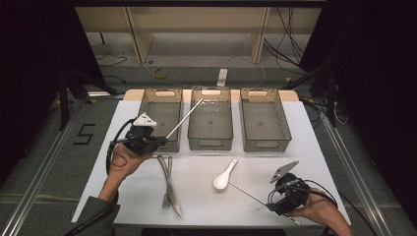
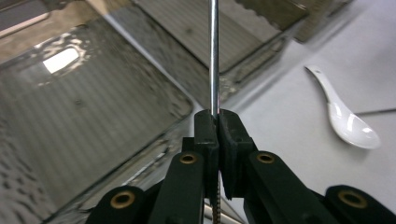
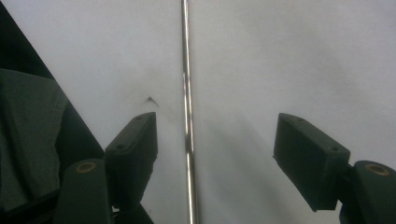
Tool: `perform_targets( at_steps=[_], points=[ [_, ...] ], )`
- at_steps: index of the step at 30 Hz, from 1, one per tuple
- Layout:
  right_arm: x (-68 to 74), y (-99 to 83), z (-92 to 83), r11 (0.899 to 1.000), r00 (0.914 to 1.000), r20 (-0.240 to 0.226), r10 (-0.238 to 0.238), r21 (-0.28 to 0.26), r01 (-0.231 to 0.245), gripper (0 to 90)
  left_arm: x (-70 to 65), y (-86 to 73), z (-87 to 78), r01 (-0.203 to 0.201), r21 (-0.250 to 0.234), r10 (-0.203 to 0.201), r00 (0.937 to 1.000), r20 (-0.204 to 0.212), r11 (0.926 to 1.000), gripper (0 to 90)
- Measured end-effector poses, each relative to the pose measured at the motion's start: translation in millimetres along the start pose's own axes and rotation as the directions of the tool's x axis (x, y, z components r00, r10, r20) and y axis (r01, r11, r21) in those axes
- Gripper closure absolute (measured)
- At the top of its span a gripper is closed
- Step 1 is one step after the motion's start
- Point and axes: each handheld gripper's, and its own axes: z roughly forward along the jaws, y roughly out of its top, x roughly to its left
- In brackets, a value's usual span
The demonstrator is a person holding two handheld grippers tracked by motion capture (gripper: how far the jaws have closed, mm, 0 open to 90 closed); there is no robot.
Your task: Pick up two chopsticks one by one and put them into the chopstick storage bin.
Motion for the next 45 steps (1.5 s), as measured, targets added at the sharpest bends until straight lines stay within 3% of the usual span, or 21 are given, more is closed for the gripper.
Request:
perform_targets(
  at_steps=[5,9,15,22,27,45],
  points=[
    [1.4,-1.9,0.2,1.0,1.0,0.003,0.006,0.0,-0.006,31.2,17.9,4.3,3.4,0.052,-0.013,-0.052,0.998,-0.034,0.9986,86.2],
    [1.9,-3.6,-0.1,1.0,1.0,0.002,0.007,0.004,-0.007,31.5,30.8,9.5,6.5,0.071,-0.016,-0.072,0.9954,-0.062,0.9973,86.2],
    [1.4,-5.1,0.3,1.0,1.0,0.001,0.007,0.0,-0.007,30.3,50.4,14.6,14.1,0.125,-0.015,-0.126,0.9865,-0.104,0.992,86.2],
    [2.1,-5.0,0.9,1.0,1.0,-0.001,0.006,-0.001,-0.006,29.6,66.4,17.9,23.9,0.15,0.004,-0.149,0.9806,-0.128,0.9886,86.2],
    [2.2,-5.0,0.8,1.0,1.0,-0.002,0.008,-0.005,-0.008,29.2,78.1,15.3,27.8,0.183,-0.004,-0.181,0.9723,-0.147,0.9831,86.2],
    [3.2,-4.5,-0.1,1.0,0.9999,-0.011,0.0,-0.003,0.0,29.2,97.9,6.6,46.8,0.244,0.048,-0.229,0.9495,-0.215,0.9685,85.8]
  ],
)
